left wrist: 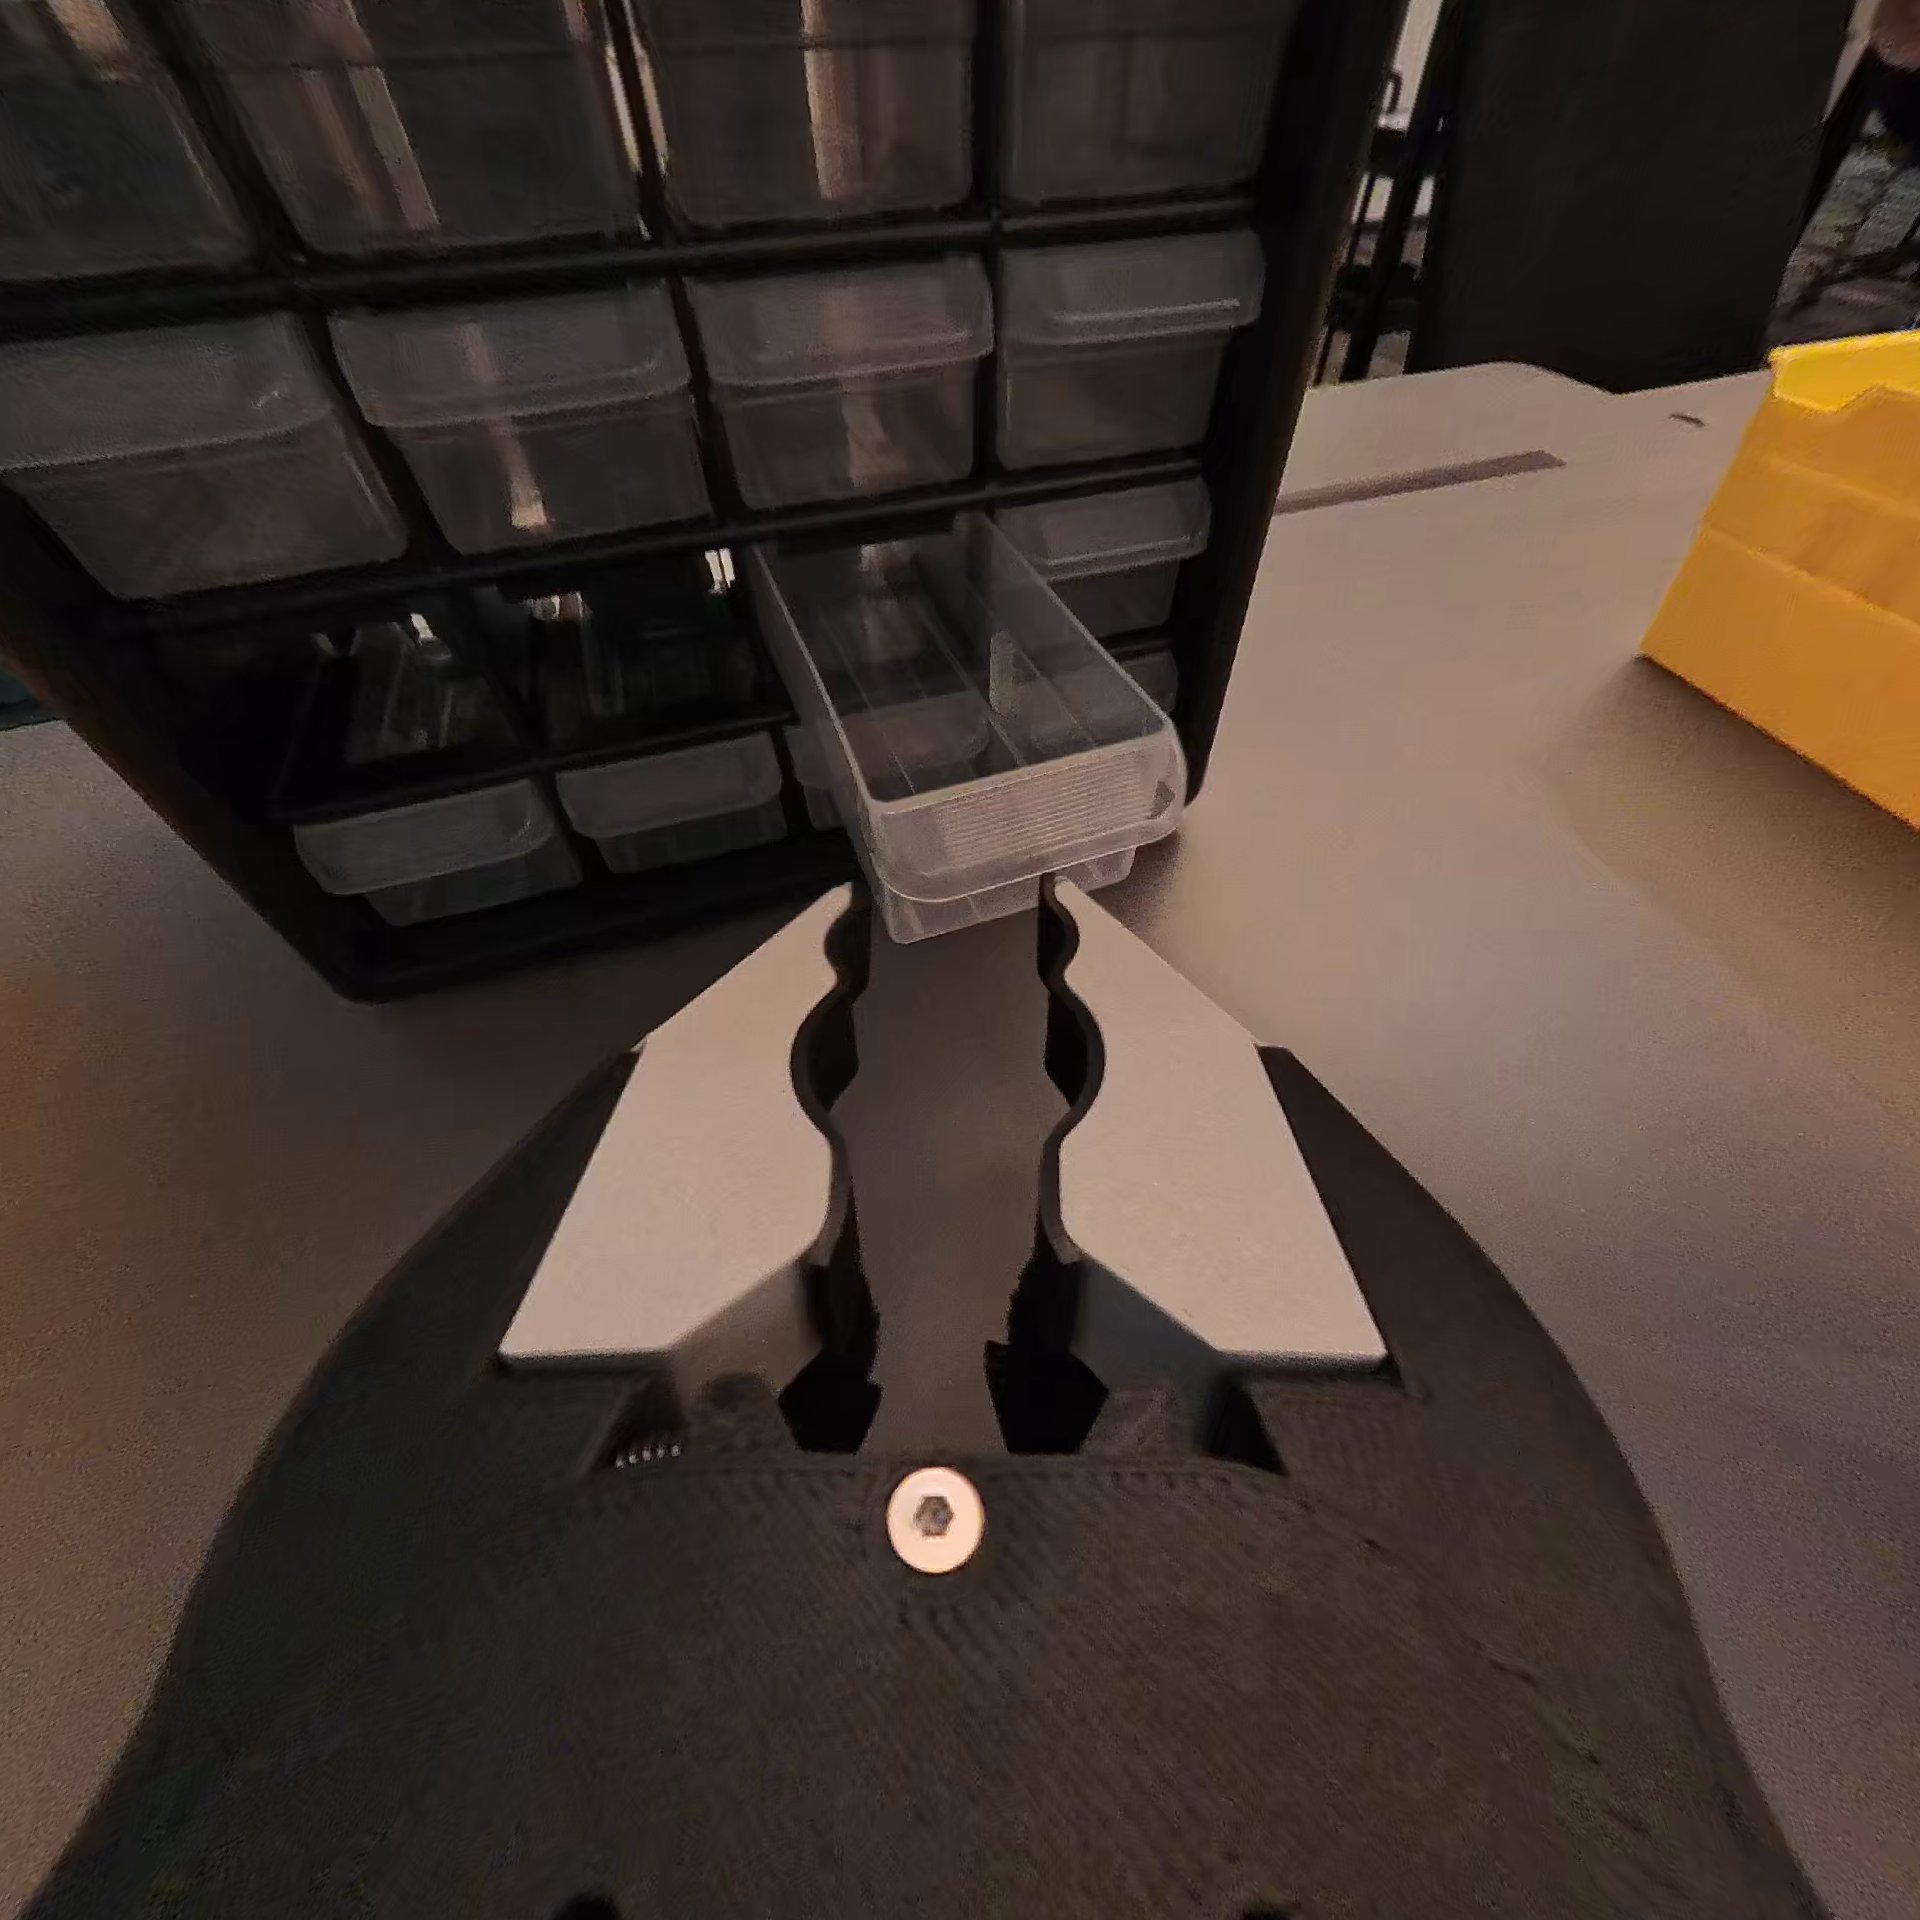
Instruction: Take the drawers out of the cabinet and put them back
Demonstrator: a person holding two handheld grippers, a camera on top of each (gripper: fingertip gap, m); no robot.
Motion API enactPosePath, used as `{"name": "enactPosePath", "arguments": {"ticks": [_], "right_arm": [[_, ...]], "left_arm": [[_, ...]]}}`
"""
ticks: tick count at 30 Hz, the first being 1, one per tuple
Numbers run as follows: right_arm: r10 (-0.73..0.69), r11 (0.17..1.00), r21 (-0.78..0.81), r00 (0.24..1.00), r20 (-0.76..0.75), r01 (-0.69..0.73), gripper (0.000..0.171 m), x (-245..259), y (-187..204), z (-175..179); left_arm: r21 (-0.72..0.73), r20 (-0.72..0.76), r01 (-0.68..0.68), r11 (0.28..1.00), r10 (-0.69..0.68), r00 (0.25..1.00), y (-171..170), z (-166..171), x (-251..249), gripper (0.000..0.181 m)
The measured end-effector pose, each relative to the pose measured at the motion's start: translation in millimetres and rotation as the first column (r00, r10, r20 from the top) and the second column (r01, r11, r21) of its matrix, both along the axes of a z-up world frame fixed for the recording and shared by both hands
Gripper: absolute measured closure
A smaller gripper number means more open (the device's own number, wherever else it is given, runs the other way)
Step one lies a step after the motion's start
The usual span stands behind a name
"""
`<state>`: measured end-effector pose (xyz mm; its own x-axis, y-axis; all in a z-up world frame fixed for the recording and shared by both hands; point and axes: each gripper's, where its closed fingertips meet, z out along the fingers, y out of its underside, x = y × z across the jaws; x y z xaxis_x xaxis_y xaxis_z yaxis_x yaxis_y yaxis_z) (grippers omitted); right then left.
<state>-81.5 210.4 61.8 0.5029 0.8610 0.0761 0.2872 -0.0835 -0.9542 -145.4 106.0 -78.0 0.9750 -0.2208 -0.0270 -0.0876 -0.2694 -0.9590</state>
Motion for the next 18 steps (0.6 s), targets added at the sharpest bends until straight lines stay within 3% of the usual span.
{"name": "enactPosePath", "arguments": {"ticks": [1, 18], "right_arm": [[0.0, 1.0, 0.0, 1.0, -0.001, 0.0, 0.171, 0.0, 0.0, -0.1], [0.003, 1.0, -0.004, 1.0, -0.003, -0.003, 0.171, 0.1, 0.0, 0.0]], "left_arm": [[0.005, 0.009, 0.002, 1.0, -0.002, 1.0, 2.3, 2.0, -0.5, 0.153], [-0.038, 0.024, -0.102, 0.994, 0.103, 0.994, 60.4, 2.6, -17.2, 0.165]]}}
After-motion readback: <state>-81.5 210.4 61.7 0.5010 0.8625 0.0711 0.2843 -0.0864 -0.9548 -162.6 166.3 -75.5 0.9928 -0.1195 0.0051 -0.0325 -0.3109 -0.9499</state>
